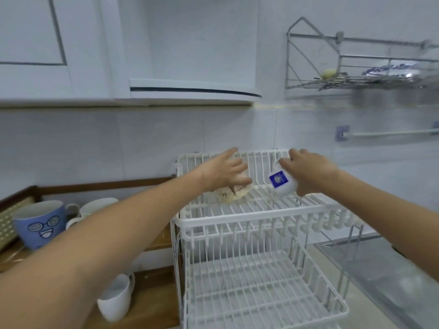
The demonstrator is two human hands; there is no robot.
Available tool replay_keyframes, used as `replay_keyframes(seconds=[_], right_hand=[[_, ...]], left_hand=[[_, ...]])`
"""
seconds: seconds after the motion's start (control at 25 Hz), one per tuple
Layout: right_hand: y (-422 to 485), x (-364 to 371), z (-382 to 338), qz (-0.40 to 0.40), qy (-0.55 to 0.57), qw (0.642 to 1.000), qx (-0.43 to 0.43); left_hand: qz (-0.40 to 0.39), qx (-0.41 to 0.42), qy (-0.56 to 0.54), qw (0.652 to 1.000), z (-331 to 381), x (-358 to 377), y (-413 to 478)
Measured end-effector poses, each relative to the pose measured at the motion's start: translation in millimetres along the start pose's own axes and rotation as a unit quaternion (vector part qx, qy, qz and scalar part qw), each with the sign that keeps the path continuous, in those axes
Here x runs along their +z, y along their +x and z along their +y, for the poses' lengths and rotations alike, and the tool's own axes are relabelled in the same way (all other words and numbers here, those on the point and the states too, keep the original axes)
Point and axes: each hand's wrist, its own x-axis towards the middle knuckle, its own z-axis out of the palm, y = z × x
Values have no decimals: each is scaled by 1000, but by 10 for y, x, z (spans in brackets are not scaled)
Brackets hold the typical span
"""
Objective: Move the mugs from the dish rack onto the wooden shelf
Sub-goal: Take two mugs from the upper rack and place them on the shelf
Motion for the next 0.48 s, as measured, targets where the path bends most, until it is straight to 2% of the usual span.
replay_keyframes(seconds=[0.04,0.12,0.24,0.32,0.4,0.48], right_hand=[[-76,-59,32,20,90,995,30],[-230,-227,2,89,257,959,80],[-485,-545,-319,198,421,880,94],[-628,-788,-652,220,534,810,103],[-709,-1041,-968,209,639,737,74],[-642,-1318,-1436,185,706,683,35]], left_hand=[[11,-50,-47,998,-31,0,-97],[44,-160,-163,972,-104,-43,-359],[179,-324,-272,888,-59,-111,-925],[252,-441,-341,791,105,-131,-1358],[299,-552,-438,644,302,-178,-1730],[325,-625,-500,503,474,-146,-2191]])
